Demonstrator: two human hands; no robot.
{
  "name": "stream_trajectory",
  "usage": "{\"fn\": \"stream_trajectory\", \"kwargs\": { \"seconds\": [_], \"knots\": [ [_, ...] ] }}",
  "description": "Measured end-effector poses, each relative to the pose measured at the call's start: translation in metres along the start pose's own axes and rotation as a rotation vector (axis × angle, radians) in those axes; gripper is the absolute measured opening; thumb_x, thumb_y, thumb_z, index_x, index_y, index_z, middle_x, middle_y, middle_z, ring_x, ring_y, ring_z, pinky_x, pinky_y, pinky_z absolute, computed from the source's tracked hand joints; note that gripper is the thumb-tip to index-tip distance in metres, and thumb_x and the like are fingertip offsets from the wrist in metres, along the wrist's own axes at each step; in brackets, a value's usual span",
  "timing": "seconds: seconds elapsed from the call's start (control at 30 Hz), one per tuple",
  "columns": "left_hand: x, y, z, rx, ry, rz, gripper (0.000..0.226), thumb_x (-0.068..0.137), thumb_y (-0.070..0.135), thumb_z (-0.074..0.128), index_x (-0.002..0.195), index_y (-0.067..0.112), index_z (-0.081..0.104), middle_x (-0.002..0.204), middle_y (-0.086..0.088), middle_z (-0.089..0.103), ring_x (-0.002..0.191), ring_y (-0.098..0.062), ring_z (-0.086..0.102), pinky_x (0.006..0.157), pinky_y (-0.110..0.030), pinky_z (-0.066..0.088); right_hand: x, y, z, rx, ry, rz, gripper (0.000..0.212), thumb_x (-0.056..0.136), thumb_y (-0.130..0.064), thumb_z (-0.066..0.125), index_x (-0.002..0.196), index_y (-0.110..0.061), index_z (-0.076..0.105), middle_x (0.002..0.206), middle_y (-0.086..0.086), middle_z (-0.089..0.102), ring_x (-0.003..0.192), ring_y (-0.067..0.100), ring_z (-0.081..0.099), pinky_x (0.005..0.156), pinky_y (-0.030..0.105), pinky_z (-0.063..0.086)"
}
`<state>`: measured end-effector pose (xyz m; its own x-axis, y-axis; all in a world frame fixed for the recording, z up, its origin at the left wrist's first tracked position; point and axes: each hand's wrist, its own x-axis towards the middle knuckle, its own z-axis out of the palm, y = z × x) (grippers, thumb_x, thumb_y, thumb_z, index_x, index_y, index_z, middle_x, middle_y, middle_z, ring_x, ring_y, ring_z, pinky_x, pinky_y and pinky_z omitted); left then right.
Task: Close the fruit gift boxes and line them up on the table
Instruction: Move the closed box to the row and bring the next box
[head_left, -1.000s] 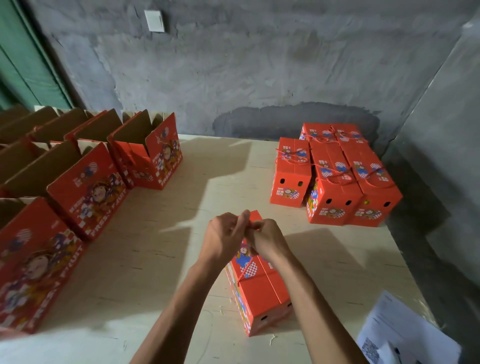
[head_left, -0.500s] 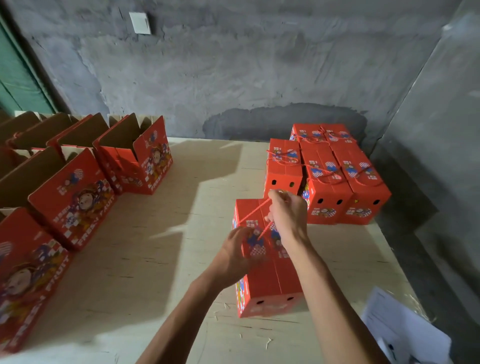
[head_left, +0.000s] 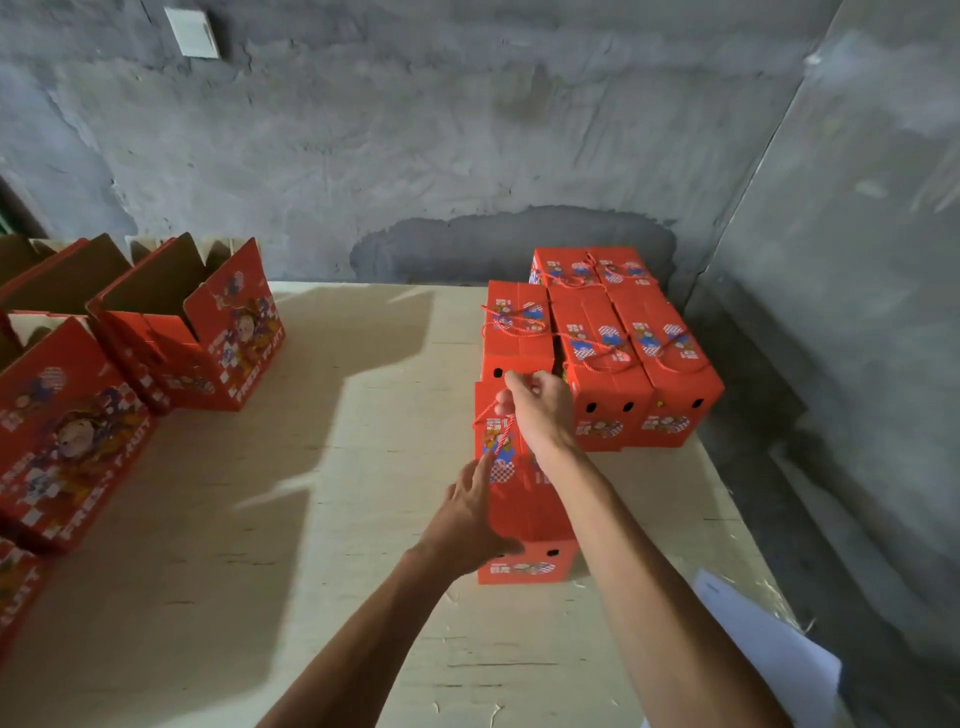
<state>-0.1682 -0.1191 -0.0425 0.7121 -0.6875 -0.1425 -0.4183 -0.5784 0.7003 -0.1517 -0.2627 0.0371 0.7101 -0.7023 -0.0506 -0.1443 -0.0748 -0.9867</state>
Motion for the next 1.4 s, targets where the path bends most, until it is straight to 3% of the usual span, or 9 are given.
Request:
{"fn": "stream_trajectory", "kwargs": {
  "seconds": [0.07, 0.13, 0.3, 0.4, 0.63, 0.87, 0.97, 1.2, 1.4],
  "knots": [
    [0.012, 0.004, 0.002, -0.024, 0.095, -0.010, 0.107, 0.080, 0.020, 0.084, 0.162, 0.017, 0.016, 0.156, -0.012, 0.037, 0.132, -0.032, 0.050, 0.106, -0.041, 0.047, 0.012, 0.002, -0.004, 0.001, 0.010, 0.008, 0.022, 0.099, -0.020, 0.061, 0.088, -0.001, 0.068, 0.062, -0.003, 0.072, 0.054, 0.009, 0.070, 0.052, 0.017, 0.051],
    [0.023, 0.005, -0.001, -0.007, 0.112, -0.015, 0.097, 0.082, 0.018, 0.082, 0.160, 0.014, 0.024, 0.155, -0.012, 0.039, 0.130, -0.031, 0.054, 0.102, -0.039, 0.049, 0.022, 0.006, -0.006, -0.005, 0.015, 0.008, 0.021, 0.100, -0.021, 0.061, 0.091, -0.003, 0.068, 0.065, -0.003, 0.073, 0.056, 0.008, 0.070, 0.051, 0.013, 0.050],
    [0.038, 0.002, 0.005, 0.028, -0.108, 0.016, 0.151, 0.060, 0.045, 0.097, 0.162, 0.010, -0.009, 0.170, -0.006, -0.005, 0.155, -0.029, 0.018, 0.122, -0.044, 0.032, 0.044, 0.012, -0.003, 0.012, 0.041, 0.004, 0.018, 0.101, -0.019, 0.057, 0.099, -0.004, 0.066, 0.076, 0.002, 0.075, 0.059, 0.008, 0.070, 0.059, 0.021, 0.056],
    [0.052, -0.004, 0.012, 0.116, -0.061, -0.003, 0.144, 0.067, 0.039, 0.095, 0.162, 0.013, -0.009, 0.171, -0.001, -0.009, 0.154, -0.028, 0.024, 0.119, -0.041, 0.037, 0.059, 0.014, 0.004, 0.028, 0.085, 0.001, 0.017, 0.101, -0.018, 0.057, 0.101, -0.003, 0.065, 0.079, 0.005, 0.076, 0.061, 0.010, 0.069, 0.065, 0.027, 0.058],
    [0.106, -0.006, 0.000, 0.109, -0.040, -0.009, 0.128, 0.073, 0.034, 0.092, 0.164, 0.019, 0.003, 0.171, 0.014, -0.004, 0.144, -0.025, 0.043, 0.106, -0.041, 0.051, 0.104, 0.015, 0.006, 0.003, 0.119, -0.031, 0.015, 0.099, -0.018, 0.059, 0.091, -0.008, 0.064, 0.075, 0.001, 0.074, 0.053, 0.006, 0.063, 0.048, 0.019, 0.049],
    [0.147, -0.003, 0.001, 0.134, 0.003, -0.021, 0.125, 0.074, 0.038, 0.090, 0.165, 0.021, 0.006, 0.170, 0.016, -0.006, 0.146, -0.025, 0.041, 0.104, -0.042, 0.052, 0.145, 0.023, 0.009, -0.019, 0.064, -0.068, 0.016, 0.100, -0.020, 0.060, 0.091, -0.006, 0.063, 0.078, 0.004, 0.075, 0.055, 0.012, 0.063, 0.049, 0.030, 0.052],
    [0.170, -0.003, -0.005, 0.131, 0.003, -0.044, 0.126, 0.073, 0.035, 0.091, 0.165, 0.020, 0.007, 0.171, 0.016, -0.006, 0.147, -0.024, 0.039, 0.107, -0.043, 0.050, 0.158, 0.023, 0.009, 0.015, 0.039, -0.072, 0.016, 0.100, -0.016, 0.059, 0.089, -0.005, 0.062, 0.078, 0.006, 0.074, 0.058, 0.013, 0.065, 0.059, 0.038, 0.058],
    [0.210, -0.003, -0.009, 0.142, 0.012, -0.060, 0.126, 0.071, 0.038, 0.092, 0.165, 0.020, 0.010, 0.171, 0.012, -0.003, 0.150, -0.023, 0.035, 0.111, -0.040, 0.046, 0.180, 0.024, 0.009, 0.029, 0.022, -0.072, 0.013, 0.100, -0.012, 0.058, 0.092, -0.003, 0.062, 0.082, 0.006, 0.076, 0.062, 0.012, 0.066, 0.061, 0.029, 0.057],
    [0.238, -0.001, -0.017, 0.130, -0.022, -0.078, 0.125, 0.073, 0.036, 0.091, 0.165, 0.019, 0.008, 0.171, 0.013, -0.006, 0.151, -0.022, 0.033, 0.111, -0.040, 0.046, 0.193, 0.025, 0.006, 0.061, 0.045, -0.035, 0.015, 0.102, -0.013, 0.056, 0.098, -0.001, 0.064, 0.084, 0.007, 0.077, 0.062, 0.009, 0.072, 0.053, 0.012, 0.048]
  ]
}}
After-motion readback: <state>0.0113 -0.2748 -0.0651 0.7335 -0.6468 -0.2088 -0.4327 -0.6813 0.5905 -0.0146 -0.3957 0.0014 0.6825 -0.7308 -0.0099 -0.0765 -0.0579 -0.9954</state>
